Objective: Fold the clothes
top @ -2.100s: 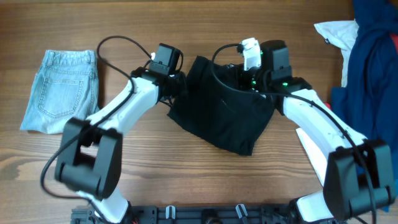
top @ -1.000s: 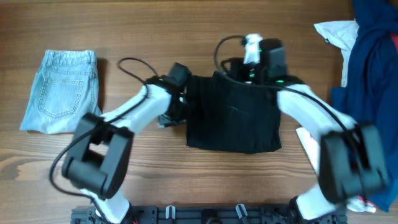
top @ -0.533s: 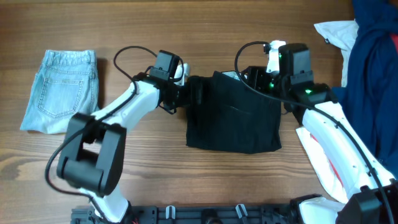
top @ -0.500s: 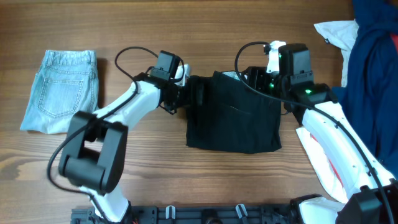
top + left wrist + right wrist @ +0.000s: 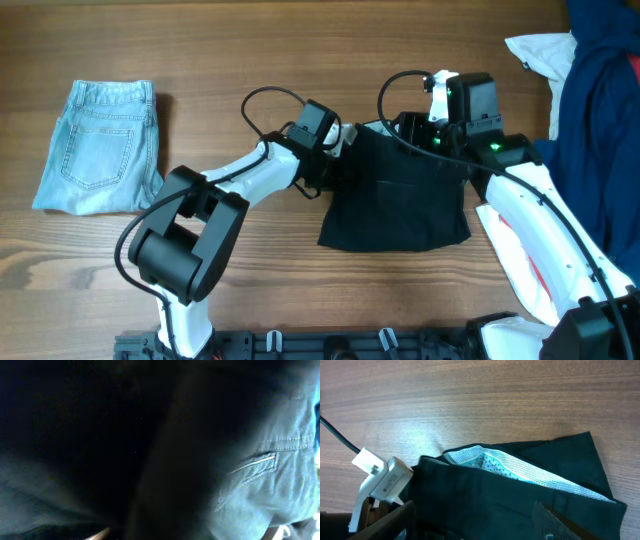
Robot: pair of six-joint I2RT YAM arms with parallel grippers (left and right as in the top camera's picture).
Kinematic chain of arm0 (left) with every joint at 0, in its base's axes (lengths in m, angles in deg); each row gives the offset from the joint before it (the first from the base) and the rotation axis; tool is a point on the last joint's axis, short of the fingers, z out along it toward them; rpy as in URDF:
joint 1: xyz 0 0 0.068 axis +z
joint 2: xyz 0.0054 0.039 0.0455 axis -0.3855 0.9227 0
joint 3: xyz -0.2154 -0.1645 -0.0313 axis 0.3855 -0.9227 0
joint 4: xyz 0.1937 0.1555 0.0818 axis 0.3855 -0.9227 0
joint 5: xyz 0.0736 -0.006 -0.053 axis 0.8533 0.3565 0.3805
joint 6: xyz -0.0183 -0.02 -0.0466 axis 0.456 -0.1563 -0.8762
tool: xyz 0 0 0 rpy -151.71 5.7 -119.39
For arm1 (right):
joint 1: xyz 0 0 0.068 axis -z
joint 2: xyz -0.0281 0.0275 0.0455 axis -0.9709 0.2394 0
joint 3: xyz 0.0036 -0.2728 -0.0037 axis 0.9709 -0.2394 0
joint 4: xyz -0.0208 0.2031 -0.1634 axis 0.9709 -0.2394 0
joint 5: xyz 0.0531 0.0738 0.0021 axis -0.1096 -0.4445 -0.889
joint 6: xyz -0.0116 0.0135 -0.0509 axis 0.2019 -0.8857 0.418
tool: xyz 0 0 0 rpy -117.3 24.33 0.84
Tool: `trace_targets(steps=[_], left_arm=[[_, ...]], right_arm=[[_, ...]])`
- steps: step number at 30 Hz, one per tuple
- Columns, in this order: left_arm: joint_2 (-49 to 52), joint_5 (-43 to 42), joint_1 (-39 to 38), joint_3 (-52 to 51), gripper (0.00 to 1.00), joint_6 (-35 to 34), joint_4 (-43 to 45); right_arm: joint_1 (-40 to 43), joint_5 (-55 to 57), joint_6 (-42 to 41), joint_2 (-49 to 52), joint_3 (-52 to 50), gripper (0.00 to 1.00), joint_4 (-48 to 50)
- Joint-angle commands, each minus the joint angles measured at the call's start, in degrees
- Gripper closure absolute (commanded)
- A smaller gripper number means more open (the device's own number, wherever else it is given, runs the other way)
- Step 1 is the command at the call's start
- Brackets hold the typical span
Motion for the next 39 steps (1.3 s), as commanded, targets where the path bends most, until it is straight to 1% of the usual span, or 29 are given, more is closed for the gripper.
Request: trace_targets(steps=[1,3,6,8,11,12,15,17,20,21,23,26,28,30,32,36,39], left_arm=[[-4.09,2.97,5.92,-0.81,0.96,2.08,-6.03],[-8.44,8.33,10.51,-0.81,0.96,5.11,-11.58],[-14.58,14.16,17.64,-0.81,0.96,8.98,-18.93],[-19.54,17.92,24.55,-0.81,0.96,12.17,-24.44],[-25.35,24.00,34.32,-0.11,0.96,14.36,-27.63],[-28.04,27.47,39.93,0.98,0.96,16.81,-26.95],[-29.53,29.46,44.83,1.68,0.96,18.58,-23.74],[-29.55,31.19,48.24,1.68,0.96,18.84,-19.17],[-29.42,32.30,51.01,1.68,0.96,23.85,-12.83],[-29.42,32.26,51.63,1.75,0.91,25.59,-11.32],[-29.42,32.17,52.57,1.77,0.85,28.44,-9.42],[-29.42,26.49,53.18,1.77,0.88,34.42,-7.17],[-29.42,26.03,53.22,1.77,0.89,36.46,-5.84],[-29.42,29.46,54.03,1.77,0.90,36.52,-4.98],[-29.42,30.80,55.71,1.75,0.90,36.52,-5.09],[-28.20,30.36,60.46,1.77,0.90,36.48,-3.72],[-25.92,27.98,62.84,1.77,0.89,36.48,-1.81]], right_arm=[[-0.28,0.85,0.57,0.48,-0.31,0.26,-0.92],[-0.28,1.07,0.59,0.48,-0.31,0.26,-1.16],[-0.28,1.49,0.59,0.48,-0.31,0.26,-1.55],[-0.28,1.49,0.61,0.48,-0.31,0.26,-2.01],[-0.28,1.49,0.59,0.48,-0.31,0.26,-2.05],[-0.28,1.46,0.57,0.48,-0.31,0.27,-2.12],[-0.28,1.46,0.57,0.48,-0.31,0.29,-2.23],[-0.28,1.46,0.57,0.48,-0.31,0.29,-2.21],[-0.28,1.46,0.61,0.48,-0.31,0.29,-2.23],[-0.28,1.46,0.61,0.48,-0.31,0.29,-2.23],[-0.28,1.46,0.59,0.48,-0.31,0.29,-2.19],[-0.28,1.68,0.76,0.48,-0.31,0.29,-2.21],[-0.28,1.68,0.81,0.48,-0.31,0.30,-2.21],[-0.28,1.70,0.83,0.48,-0.31,0.29,-2.21],[-0.28,1.70,0.83,0.48,-0.31,0.29,-2.21],[-0.28,1.68,0.79,0.48,-0.31,0.29,-2.38],[-0.28,1.68,0.81,0.48,-0.31,0.29,-2.43]])
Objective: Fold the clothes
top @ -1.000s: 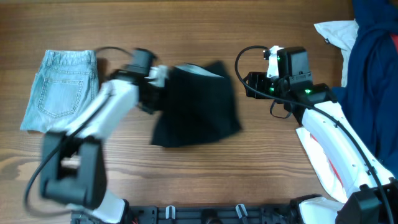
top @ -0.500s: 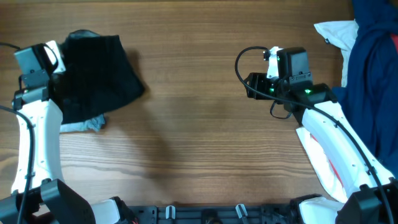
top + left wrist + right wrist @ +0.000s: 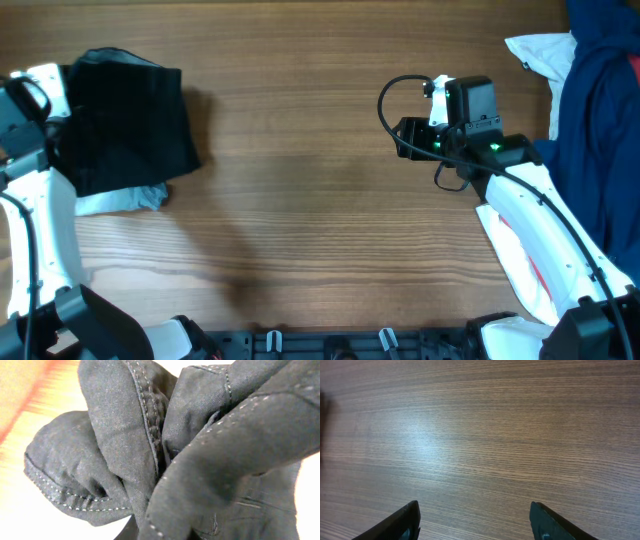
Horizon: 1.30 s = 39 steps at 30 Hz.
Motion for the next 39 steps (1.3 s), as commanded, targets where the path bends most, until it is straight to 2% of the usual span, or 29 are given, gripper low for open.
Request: trace_targets(steps=[1,7,13,14,16,17,19,21,22,24,25,26,30,32,34,39], left_arm=[[3.04,-1.11,4.00,1.77,0.90,0.90,3.52],[8.76,-0.02,5.14,1.77,0.78,0.87,7.80],[11.34,5.64,8.96,1.77,0.57,-2.03,10.95],[11.43,5.84,10.16,1.77,0.45,-3.50,11.41],[11.43,5.84,11.82,1.77,0.03,-6.45,11.65],[11.41,5.81,12.66,1.77,0.00,-9.09,11.82],[10.91,5.73,13.29,1.79,0.00,-13.09,11.80],[9.75,4.46,12.94,1.79,0.00,-14.23,11.74],[8.87,3.15,12.41,1.79,0.00,-15.04,11.56],[7.23,0.76,10.75,1.79,0.00,-16.39,10.82],[6.03,-0.68,8.70,1.79,0.00,-17.03,9.42],[5.46,-0.74,7.39,1.79,0.00,-17.81,8.24],[4.20,-5.46,-0.02,1.79,0.00,-20.68,0.52],[4.20,-13.14,-4.66,1.79,0.00,-20.81,-6.27],[4.22,-16.46,-7.17,1.77,0.00,-20.83,-11.19],[4.09,-21.75,-10.86,1.77,0.00,-20.92,-29.70]], right_arm=[[-0.28,1.25,0.61,0.44,-0.20,0.29,-0.07],[-0.28,1.25,0.61,0.44,-0.20,0.29,-0.46],[-0.28,1.25,0.57,0.44,-0.20,0.29,-1.11],[-0.28,1.25,0.61,0.44,-0.20,0.29,-1.25],[-0.28,1.25,0.59,0.44,-0.20,0.29,-1.38],[-0.28,1.25,0.59,0.44,-0.20,0.29,-1.46],[-0.28,1.22,0.57,0.44,-0.20,0.29,-1.73],[-0.28,1.22,0.55,0.44,-0.20,0.28,-1.88],[-0.28,1.22,0.55,0.44,-0.20,0.25,-1.88],[-0.28,1.20,0.55,0.44,-0.20,0.17,-1.95],[-0.28,0.96,0.52,0.44,-0.20,0.06,-1.99],[-0.28,0.74,0.50,0.44,-0.20,0.01,-2.05],[-0.28,0.59,0.79,0.44,-0.20,0.00,-2.51],[-0.28,0.63,3.52,0.44,-0.13,0.01,-1.66],[-0.28,1.62,3.78,0.44,0.68,0.01,-2.34],[-0.28,0.74,3.50,-0.04,5.42,0.00,-11.50]])
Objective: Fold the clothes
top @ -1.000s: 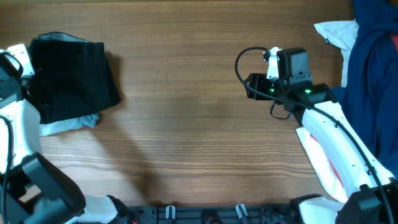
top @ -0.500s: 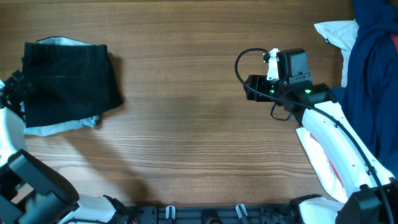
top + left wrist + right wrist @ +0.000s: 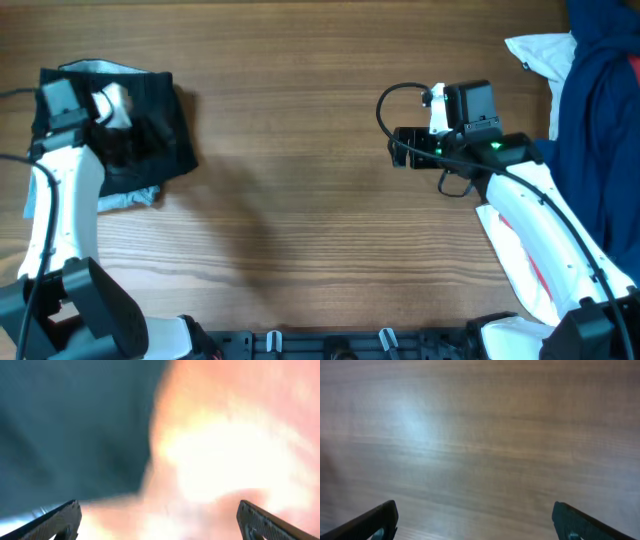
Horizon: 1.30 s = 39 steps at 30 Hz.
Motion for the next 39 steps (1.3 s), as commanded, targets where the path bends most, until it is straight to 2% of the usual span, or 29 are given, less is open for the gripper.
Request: trace_targets(steps=[1,4,7,9,10,13,17,21,25,39], left_arm=[[-1.33,-5.95,-1.27,0.31,0.00,-0.79,-10.64],[-4.17,-4.68,-1.88,0.31,0.00,-0.11,-16.02],[-10.73,-0.28,-4.42,0.00,0.00,-0.39,-16.87],[-17.92,1.55,-7.93,-0.63,0.00,-0.04,-16.70],[-24.59,3.34,-12.79,-1.68,0.00,1.64,-16.63],[-33.29,5.07,-20.09,-3.67,0.00,1.46,-16.50],[-44.72,12.28,-27.98,-6.23,0.00,-0.31,-15.91],[-54.45,15.06,-31.28,-8.96,0.00,-2.27,-15.19],[-57.86,15.74,-31.30,-9.90,0.00,-2.25,-15.17],[-57.86,15.74,-31.30,-9.90,0.00,-2.23,-15.26]], right_arm=[[-0.28,-0.48,0.76,-0.48,4.59,0.00,-5.60],[-0.28,-0.85,-3.34,-2.97,4.90,0.00,-9.44],[-0.35,-0.83,-5.86,-6.88,4.83,0.00,-10.69],[-1.22,0.70,-7.28,-12.26,4.24,0.01,-11.02],[-2.51,5.29,-9.20,-17.27,3.15,0.00,-11.63],[-5.33,9.03,-11.52,-24.37,0.46,0.00,-12.02],[-10.23,15.08,-15.54,-33.66,-4.72,0.00,-11.80],[-14.25,19.37,-16.90,-42.16,-10.43,0.00,-10.01],[-14.38,18.84,-17.07,-44.65,-11.30,0.00,-12.20],[-14.38,18.88,-17.07,-42.34,-11.30,0.00,-12.46]])
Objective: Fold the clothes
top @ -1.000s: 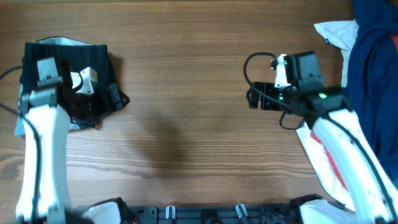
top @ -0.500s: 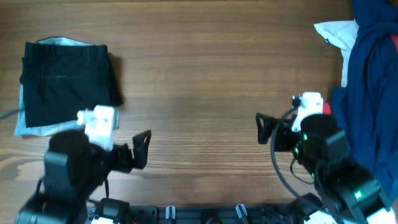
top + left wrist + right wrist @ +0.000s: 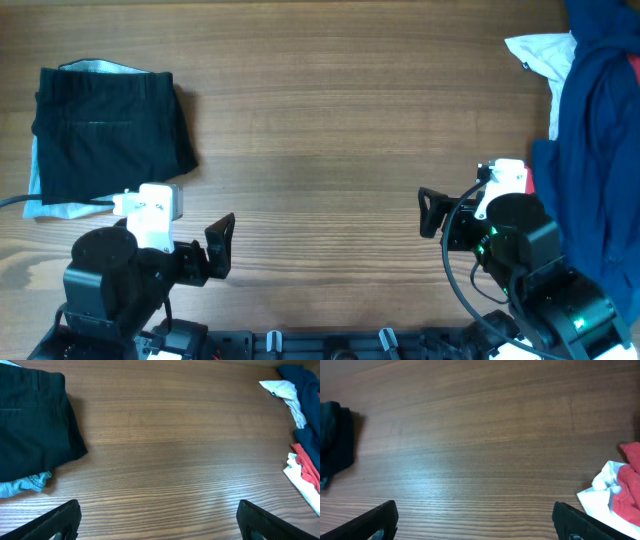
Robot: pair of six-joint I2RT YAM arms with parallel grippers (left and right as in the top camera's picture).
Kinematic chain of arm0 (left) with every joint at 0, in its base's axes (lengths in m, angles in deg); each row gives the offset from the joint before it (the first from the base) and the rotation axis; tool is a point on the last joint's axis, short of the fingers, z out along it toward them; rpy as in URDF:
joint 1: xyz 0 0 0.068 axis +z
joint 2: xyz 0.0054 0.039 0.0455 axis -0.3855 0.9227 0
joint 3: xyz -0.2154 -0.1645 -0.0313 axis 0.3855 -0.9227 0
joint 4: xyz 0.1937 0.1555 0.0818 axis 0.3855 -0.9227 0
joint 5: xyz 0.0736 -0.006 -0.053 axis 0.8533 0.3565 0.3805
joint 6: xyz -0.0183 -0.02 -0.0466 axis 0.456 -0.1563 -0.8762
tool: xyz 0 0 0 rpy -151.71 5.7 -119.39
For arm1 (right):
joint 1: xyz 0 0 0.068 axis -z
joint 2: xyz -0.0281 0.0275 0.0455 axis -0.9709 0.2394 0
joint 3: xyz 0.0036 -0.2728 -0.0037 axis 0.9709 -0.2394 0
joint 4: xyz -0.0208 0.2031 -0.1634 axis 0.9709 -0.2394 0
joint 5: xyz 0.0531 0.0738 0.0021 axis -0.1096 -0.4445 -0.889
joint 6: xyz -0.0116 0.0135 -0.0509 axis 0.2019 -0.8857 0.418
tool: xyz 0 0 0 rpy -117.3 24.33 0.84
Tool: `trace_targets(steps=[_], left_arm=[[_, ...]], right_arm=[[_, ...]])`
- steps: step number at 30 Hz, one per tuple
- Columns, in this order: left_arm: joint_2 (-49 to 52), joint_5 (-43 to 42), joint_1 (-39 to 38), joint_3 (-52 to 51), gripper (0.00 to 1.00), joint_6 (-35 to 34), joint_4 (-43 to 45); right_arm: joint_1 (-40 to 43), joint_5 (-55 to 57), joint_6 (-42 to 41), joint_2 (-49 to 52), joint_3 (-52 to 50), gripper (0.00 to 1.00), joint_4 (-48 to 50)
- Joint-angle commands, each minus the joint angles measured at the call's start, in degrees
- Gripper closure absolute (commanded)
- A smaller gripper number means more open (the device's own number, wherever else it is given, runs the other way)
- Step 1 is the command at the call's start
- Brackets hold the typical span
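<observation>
Folded black trousers (image 3: 112, 132) lie at the far left of the table on top of folded light-blue jeans (image 3: 48, 208), whose edge peeks out beneath. The left wrist view shows the same stack (image 3: 31, 445). A pile of unfolded clothes (image 3: 598, 140), dark blue with white and red pieces, sits at the right edge. My left gripper (image 3: 222, 245) is open near the front left, nothing between its fingers. My right gripper (image 3: 428, 213) is open near the front right, also holding nothing.
Bare wooden table (image 3: 330, 150) spans the middle. White and red garments (image 3: 617, 490) lie just right of my right gripper. A white cloth (image 3: 282, 391) and blue cloth show far right in the left wrist view. A black rail runs along the front edge.
My left gripper was over the black trousers at the far left; now it is back near the front left. My right gripper has drawn back from mid-table to the front right.
Both grippers were at the folded black trousers in the table's middle, with the jeans alone at the left. Then the left gripper held the trousers over the jeans. Then it stood open above them. Now the trousers rest on the jeans and both arms are near the front.
</observation>
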Motion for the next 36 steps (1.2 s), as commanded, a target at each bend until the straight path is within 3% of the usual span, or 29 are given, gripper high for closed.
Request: trace_targets(steps=[1,12,15,17,19,29,36], left_arm=[[-0.02,0.96,-0.46,-0.70,0.00,-0.55,0.26],[-0.02,0.96,-0.46,-0.70,0.00,-0.52,0.26],[-0.02,0.96,-0.46,-0.70,0.00,-0.52,0.26],[-0.02,0.94,-0.46,-0.70,0.00,-0.55,0.26],[-0.02,0.94,-0.46,-0.70,0.00,-0.52,0.26],[-0.02,0.94,-0.46,-0.70,0.00,-0.52,0.26],[-0.02,0.96,-0.46,-0.70,0.00,-0.52,0.26]], right_arm=[[-0.33,1.66,-0.76,1.42,-0.28,0.00,0.00],[3.41,1.84,0.24,0.33,-0.31,0.00,-1.70],[7.52,-2.29,8.70,-3.10,-1.14,0.00,1.14],[12.66,-8.20,19.10,-8.26,-5.38,0.00,8.72],[15.21,-10.25,21.18,-11.39,-8.87,0.00,13.03],[20.44,-12.59,22.51,-29.27,-30.21,0.00,38.34],[20.72,-12.59,26.67,-39.04,-41.13,0.00,49.37]])
